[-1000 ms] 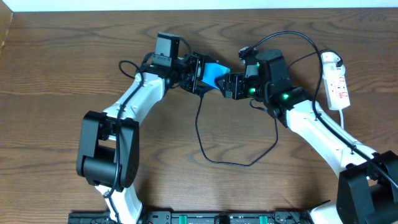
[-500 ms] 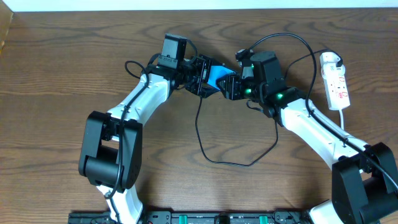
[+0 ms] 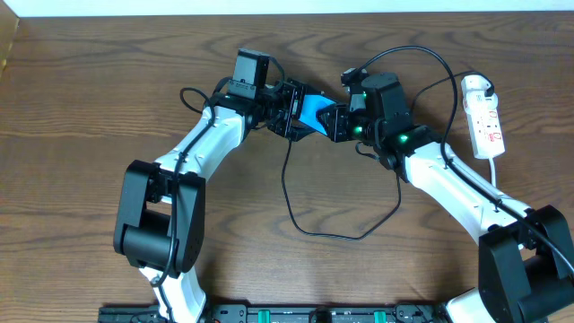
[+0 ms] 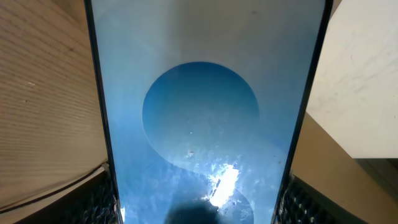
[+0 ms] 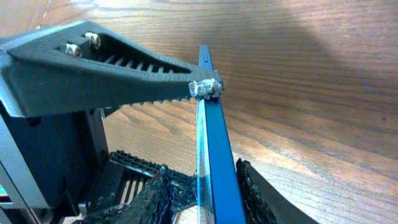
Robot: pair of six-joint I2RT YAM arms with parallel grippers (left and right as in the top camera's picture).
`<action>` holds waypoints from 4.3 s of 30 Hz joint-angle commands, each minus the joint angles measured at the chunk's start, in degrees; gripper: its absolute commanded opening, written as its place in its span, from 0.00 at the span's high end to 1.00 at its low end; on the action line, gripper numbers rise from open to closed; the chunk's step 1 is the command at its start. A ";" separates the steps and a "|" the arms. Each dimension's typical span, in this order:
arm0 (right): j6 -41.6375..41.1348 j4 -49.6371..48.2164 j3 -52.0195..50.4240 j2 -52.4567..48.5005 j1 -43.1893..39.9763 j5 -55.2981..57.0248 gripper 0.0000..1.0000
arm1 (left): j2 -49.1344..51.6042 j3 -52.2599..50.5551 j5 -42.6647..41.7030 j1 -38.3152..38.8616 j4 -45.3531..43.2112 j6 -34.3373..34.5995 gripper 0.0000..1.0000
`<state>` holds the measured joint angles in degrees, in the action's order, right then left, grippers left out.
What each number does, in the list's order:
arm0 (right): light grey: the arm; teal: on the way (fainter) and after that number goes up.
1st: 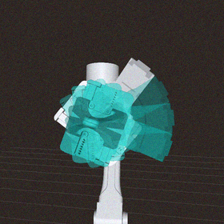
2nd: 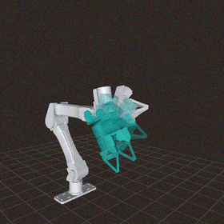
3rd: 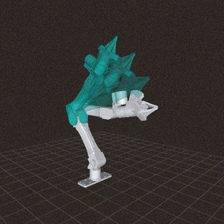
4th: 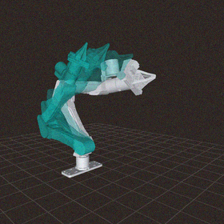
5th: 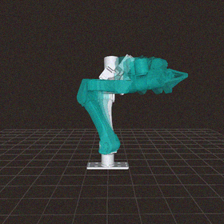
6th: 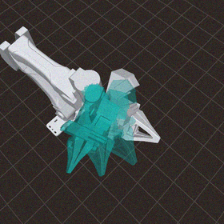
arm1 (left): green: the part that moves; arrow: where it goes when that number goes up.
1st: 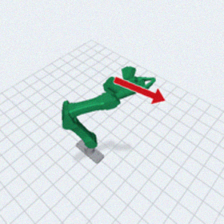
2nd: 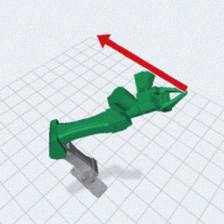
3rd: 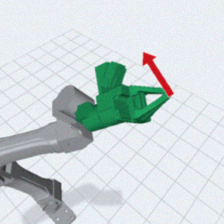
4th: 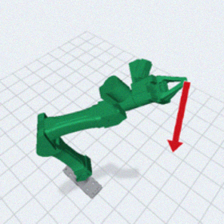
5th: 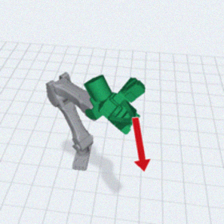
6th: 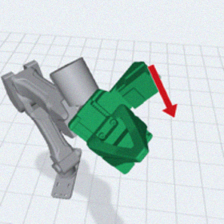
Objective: Plug charger to phone and switch on socket
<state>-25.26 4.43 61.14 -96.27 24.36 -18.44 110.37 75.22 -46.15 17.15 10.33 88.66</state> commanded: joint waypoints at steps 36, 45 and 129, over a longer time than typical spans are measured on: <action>-1.70 -3.48 0.98 -3.10 1.86 0.50 0.99 | -1.92 0.22 -0.94 0.09 -0.09 -0.57 0.36; -7.26 -4.02 0.98 -3.06 -0.13 0.50 0.99 | -1.92 0.22 0.68 -0.09 -0.09 -0.59 0.35; -64.15 -24.33 1.01 -2.99 -5.18 -13.68 0.99 | -1.92 0.24 0.70 -5.11 -29.00 -5.66 0.50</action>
<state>-92.95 -19.55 61.14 -99.11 18.90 -32.42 109.71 75.09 -43.24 13.89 -16.40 81.28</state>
